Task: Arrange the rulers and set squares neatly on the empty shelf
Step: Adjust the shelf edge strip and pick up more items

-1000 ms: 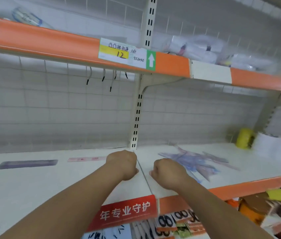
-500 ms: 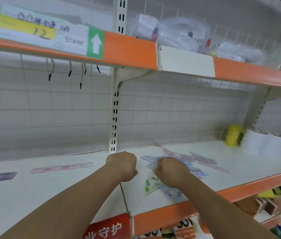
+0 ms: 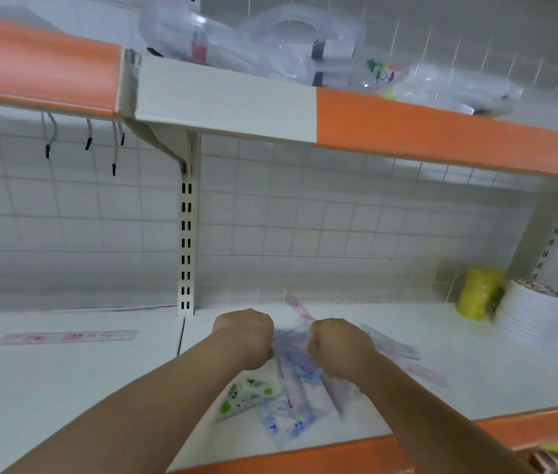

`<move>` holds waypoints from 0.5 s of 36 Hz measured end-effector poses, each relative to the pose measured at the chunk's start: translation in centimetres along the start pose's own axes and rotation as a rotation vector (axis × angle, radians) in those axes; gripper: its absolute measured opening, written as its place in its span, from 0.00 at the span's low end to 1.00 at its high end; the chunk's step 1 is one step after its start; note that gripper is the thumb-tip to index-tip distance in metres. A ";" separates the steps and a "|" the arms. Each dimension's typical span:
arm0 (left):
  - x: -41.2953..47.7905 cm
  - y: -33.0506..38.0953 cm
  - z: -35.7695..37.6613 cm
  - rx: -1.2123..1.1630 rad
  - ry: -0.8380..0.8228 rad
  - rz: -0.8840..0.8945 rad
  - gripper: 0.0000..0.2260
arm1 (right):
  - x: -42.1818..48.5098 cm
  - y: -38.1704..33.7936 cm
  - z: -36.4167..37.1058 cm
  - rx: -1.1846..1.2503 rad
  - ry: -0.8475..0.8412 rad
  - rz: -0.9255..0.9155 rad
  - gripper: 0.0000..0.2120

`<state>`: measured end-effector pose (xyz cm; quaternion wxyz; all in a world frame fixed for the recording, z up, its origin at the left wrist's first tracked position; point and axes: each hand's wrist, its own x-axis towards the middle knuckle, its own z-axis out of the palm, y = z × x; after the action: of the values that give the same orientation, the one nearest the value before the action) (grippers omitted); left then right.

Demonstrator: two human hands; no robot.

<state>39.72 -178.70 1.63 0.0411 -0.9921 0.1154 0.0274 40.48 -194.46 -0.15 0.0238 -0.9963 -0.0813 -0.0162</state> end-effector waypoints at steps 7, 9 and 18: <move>2.3 4.3 -0.2 0.017 -0.049 -0.078 0.14 | 1.8 5.8 0.1 -0.028 -0.011 -0.070 0.05; 2.8 5.5 -0.1 0.019 -0.056 -0.099 0.14 | 2.3 7.1 0.5 -0.020 -0.025 -0.074 0.08; 3.6 9.9 0.3 0.030 -0.131 -0.154 0.14 | 3.0 11.1 1.1 -0.066 -0.041 -0.144 0.08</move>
<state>40.87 -189.13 0.36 0.0653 -0.9934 0.0360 0.0875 45.29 -204.85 -1.67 -0.0120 -0.9882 -0.1525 0.0001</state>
